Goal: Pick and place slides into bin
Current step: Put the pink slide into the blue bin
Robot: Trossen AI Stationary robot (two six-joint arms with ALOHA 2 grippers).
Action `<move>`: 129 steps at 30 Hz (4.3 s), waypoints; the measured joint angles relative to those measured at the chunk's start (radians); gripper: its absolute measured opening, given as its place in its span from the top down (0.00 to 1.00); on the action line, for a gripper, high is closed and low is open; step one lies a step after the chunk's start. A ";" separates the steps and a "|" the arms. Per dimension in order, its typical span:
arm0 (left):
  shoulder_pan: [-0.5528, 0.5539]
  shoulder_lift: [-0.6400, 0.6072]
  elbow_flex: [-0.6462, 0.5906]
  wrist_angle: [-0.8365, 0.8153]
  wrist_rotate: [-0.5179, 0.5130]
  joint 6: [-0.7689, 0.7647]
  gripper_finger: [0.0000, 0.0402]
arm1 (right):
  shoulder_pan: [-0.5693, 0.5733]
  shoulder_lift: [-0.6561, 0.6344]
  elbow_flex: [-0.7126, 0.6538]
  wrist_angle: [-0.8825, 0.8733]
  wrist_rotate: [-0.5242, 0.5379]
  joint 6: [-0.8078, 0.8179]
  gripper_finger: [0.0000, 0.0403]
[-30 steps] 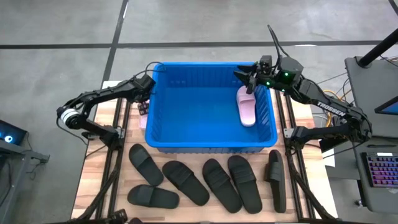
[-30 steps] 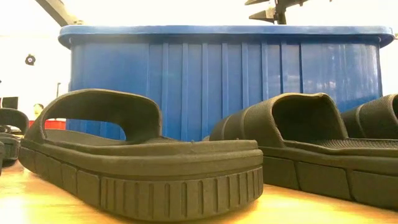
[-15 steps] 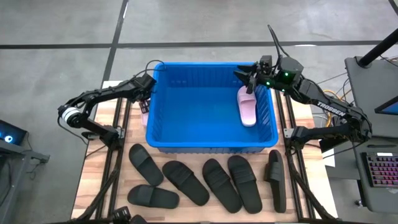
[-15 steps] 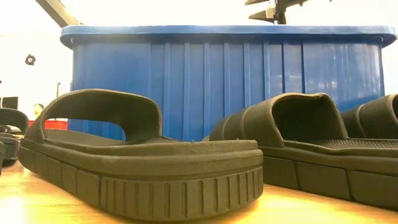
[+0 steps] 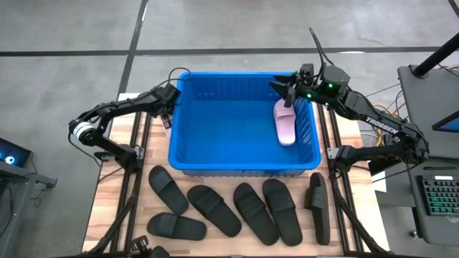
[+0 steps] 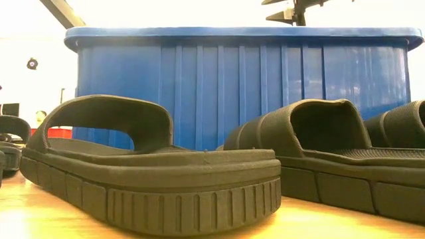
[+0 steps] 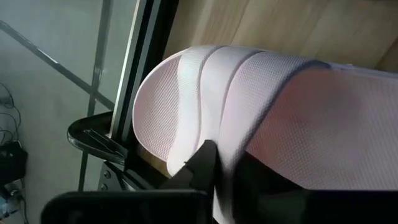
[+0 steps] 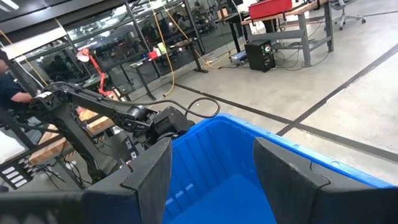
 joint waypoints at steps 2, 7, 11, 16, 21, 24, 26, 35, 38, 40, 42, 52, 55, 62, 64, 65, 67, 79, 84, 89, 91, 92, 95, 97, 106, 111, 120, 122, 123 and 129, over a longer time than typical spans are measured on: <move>0.000 -0.033 0.000 -0.004 -0.003 0.006 0.98 | 0.000 0.000 0.000 0.001 0.000 0.000 0.47; 0.000 -0.113 -0.006 -0.055 -0.041 0.023 1.00 | 0.000 0.000 0.000 0.006 0.006 0.000 0.47; 0.000 -0.158 -0.004 -0.122 -0.051 0.023 1.00 | 0.000 0.000 0.000 0.006 0.007 0.000 0.47; 0.000 -0.206 -0.004 -0.162 -0.074 0.022 1.00 | 0.000 0.000 0.000 0.006 0.007 0.000 0.47; 0.000 -0.254 0.000 -0.210 -0.079 0.023 1.00 | 0.000 0.000 0.000 0.006 0.007 0.000 0.47; -0.001 -0.283 0.008 -0.244 -0.085 0.024 1.00 | 0.000 0.000 0.000 0.007 0.007 0.000 0.47; -0.001 -0.302 0.010 -0.274 -0.093 0.024 1.00 | 0.000 0.000 0.000 0.007 0.007 0.000 0.47; -0.001 -0.403 0.012 -0.359 -0.159 0.025 1.00 | 0.000 0.000 0.000 0.006 0.007 0.000 0.47; -0.001 -0.439 0.023 -0.378 -0.157 0.024 1.00 | 0.000 0.000 0.000 0.007 0.007 -0.001 0.47; -0.001 -0.469 0.032 -0.380 -0.157 0.020 1.00 | 0.000 0.000 0.000 0.006 0.007 0.000 0.47; -0.001 -0.498 0.041 -0.382 -0.157 0.020 1.00 | 0.000 0.000 0.000 0.006 0.007 0.000 0.47; -0.010 -0.570 0.137 -0.382 -0.133 0.046 1.00 | 0.000 0.000 0.000 0.006 0.006 0.000 0.47; -0.010 -0.570 0.180 -0.381 -0.132 0.045 1.00 | 0.000 0.000 0.000 0.006 0.006 0.000 0.47; -0.010 -0.567 0.301 -0.372 -0.113 0.044 1.00 | 0.000 0.000 0.000 0.006 0.006 0.000 0.47; -0.009 -0.567 0.331 -0.360 -0.050 0.044 1.00 | 0.000 0.000 0.000 0.006 0.007 0.000 0.47; -0.009 -0.567 0.341 -0.345 -0.014 0.043 1.00 | 0.000 0.000 0.000 0.006 0.007 0.000 0.47; -0.011 -0.567 0.364 -0.318 0.033 0.042 1.00 | 0.000 0.000 0.000 0.006 0.007 0.000 0.47; -0.156 -0.411 0.485 -0.238 0.038 -0.063 1.00 | -0.001 0.000 0.000 0.007 0.007 -0.001 0.47; -0.238 -0.318 0.513 -0.149 0.017 -0.057 1.00 | -0.003 0.000 0.000 0.006 0.007 -0.001 0.47; -0.299 -0.219 0.596 -0.129 -0.020 -0.059 1.00 | -0.003 0.000 0.000 0.007 0.008 -0.061 0.47; -0.329 -0.178 0.643 -0.128 -0.025 -0.066 1.00 | -0.006 0.000 0.000 0.007 0.020 -0.092 0.47; -0.344 -0.159 0.669 -0.128 -0.026 -0.076 1.00 | -0.009 -0.001 0.000 0.006 0.039 -0.106 0.47; -0.394 -0.093 0.754 -0.125 -0.050 -0.088 1.00 | -0.023 -0.006 0.000 0.005 0.135 -0.115 0.47; -0.431 -0.043 0.812 -0.125 -0.099 -0.089 1.00 | -0.036 -0.017 0.000 0.001 0.185 -0.108 0.47; -0.541 0.170 1.060 -0.136 -0.201 -0.083 1.00 | -0.126 -0.108 0.021 -0.120 -0.004 -0.143 0.47; -0.558 0.239 1.136 -0.137 -0.238 -0.081 1.00 | -0.136 -0.135 0.028 -0.189 -0.001 -0.135 0.47; -0.624 0.287 1.158 -0.075 -0.245 -0.008 1.00 | -0.131 -0.092 0.029 -0.186 -0.239 -0.140 0.47; -0.631 0.294 1.157 -0.059 -0.269 -0.007 1.00 | -0.123 -0.075 0.034 -0.181 -0.240 -0.147 0.47; -0.632 0.296 1.157 -0.056 -0.282 -0.008 1.00 | -0.120 -0.067 0.035 -0.182 -0.238 -0.161 0.47; -0.638 0.312 1.155 -0.057 -0.312 -0.007 1.00 | -0.073 -0.008 0.091 -0.179 -0.238 -0.292 0.47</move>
